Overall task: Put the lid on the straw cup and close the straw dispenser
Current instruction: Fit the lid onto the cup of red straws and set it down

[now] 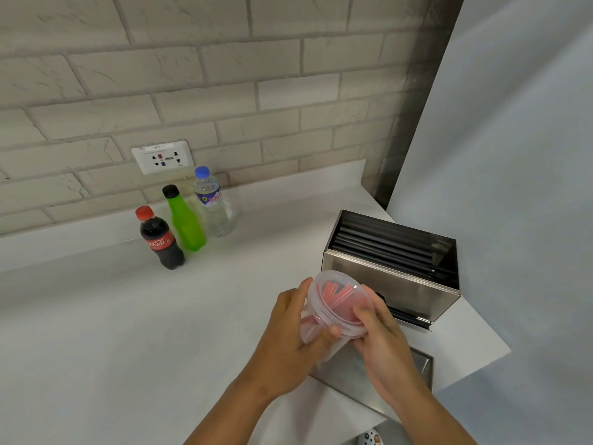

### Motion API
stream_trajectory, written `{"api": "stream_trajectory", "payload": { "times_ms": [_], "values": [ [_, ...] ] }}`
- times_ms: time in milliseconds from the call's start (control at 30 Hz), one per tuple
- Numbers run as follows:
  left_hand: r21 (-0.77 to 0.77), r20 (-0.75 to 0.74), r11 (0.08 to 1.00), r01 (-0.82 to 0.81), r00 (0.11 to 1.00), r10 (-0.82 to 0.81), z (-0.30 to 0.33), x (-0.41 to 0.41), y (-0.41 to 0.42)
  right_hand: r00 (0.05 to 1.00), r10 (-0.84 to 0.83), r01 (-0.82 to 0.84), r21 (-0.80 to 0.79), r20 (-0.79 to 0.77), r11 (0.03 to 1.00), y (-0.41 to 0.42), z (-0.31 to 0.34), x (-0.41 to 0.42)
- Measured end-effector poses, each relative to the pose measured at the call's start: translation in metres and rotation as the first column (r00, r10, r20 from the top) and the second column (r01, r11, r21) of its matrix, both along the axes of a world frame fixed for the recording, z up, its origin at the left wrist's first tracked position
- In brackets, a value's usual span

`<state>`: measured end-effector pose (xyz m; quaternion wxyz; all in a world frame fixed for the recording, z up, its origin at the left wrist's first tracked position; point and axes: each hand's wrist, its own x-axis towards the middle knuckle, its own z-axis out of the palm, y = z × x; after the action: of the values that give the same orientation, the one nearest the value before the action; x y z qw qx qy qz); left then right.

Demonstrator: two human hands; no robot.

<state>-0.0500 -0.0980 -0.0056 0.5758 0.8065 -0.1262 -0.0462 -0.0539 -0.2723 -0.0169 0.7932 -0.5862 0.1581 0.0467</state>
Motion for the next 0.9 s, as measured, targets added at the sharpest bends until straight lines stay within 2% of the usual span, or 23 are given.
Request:
{"api": "stream_trajectory", "payload": {
  "times_ms": [100, 233, 300, 367, 433, 500, 567, 600, 633, 700, 800, 900],
  "values": [
    [-0.018, -0.065, 0.999, -0.049, 0.997, 0.048, 0.002, 0.001, 0.001, 0.999, -0.053, 0.053, 0.038, 0.002, 0.998, 0.0, 0.001, 0.001],
    [-0.13, -0.116, 0.954, -0.271, 0.96, 0.256, 0.001, 0.005, 0.004, 0.992, -0.113, 0.123, 0.192, -0.058, 0.974, -0.005, 0.004, 0.005],
    [-0.155, -0.202, 0.915, -0.373, 0.918, 0.34, -0.002, 0.006, 0.005, 0.993, -0.105, 0.118, 0.262, -0.062, 0.958, -0.008, 0.006, 0.005],
    [-0.218, -0.386, 0.887, -0.408, 0.87, 0.306, -0.006, 0.004, 0.005, 0.996, -0.077, 0.084, 0.302, -0.034, 0.95, -0.009, 0.007, 0.004],
    [-0.321, -0.57, 0.855, -0.406, 0.804, 0.168, -0.01, 0.001, 0.002, 0.999, -0.047, 0.047, 0.283, -0.006, 0.958, -0.006, 0.007, 0.001],
    [-0.386, -0.625, 0.819, -0.425, 0.774, 0.107, -0.013, -0.001, -0.002, 1.0, -0.006, 0.002, 0.168, 0.02, 0.986, -0.003, 0.008, -0.003],
    [-0.375, -0.598, 0.81, -0.45, 0.786, 0.16, -0.015, -0.001, -0.004, 0.997, 0.038, -0.03, -0.107, 0.069, 0.994, -0.003, 0.011, -0.005],
    [-0.355, -0.569, 0.814, -0.46, 0.797, 0.203, -0.016, 0.001, -0.003, 0.993, 0.064, -0.036, -0.256, 0.102, 0.966, -0.005, 0.015, -0.005],
    [-0.333, -0.535, 0.823, -0.461, 0.811, 0.238, -0.018, 0.003, -0.001, 0.987, 0.092, -0.043, -0.338, 0.131, 0.94, -0.008, 0.019, -0.005],
    [-0.297, -0.466, 0.851, -0.434, 0.843, 0.268, -0.016, 0.007, 0.002, 0.969, 0.154, -0.068, -0.391, 0.193, 0.918, -0.014, 0.029, -0.004],
    [-0.252, -0.374, 0.907, -0.338, 0.898, 0.231, -0.009, 0.008, 0.003, 0.914, 0.31, -0.153, -0.486, 0.26, 0.86, -0.013, 0.043, 0.0],
    [-0.267, -0.327, 0.926, -0.266, 0.929, 0.172, -0.001, 0.009, -0.001, 0.854, 0.377, -0.084, -0.62, 0.358, 0.78, -0.005, 0.05, 0.004]
  ]
}}
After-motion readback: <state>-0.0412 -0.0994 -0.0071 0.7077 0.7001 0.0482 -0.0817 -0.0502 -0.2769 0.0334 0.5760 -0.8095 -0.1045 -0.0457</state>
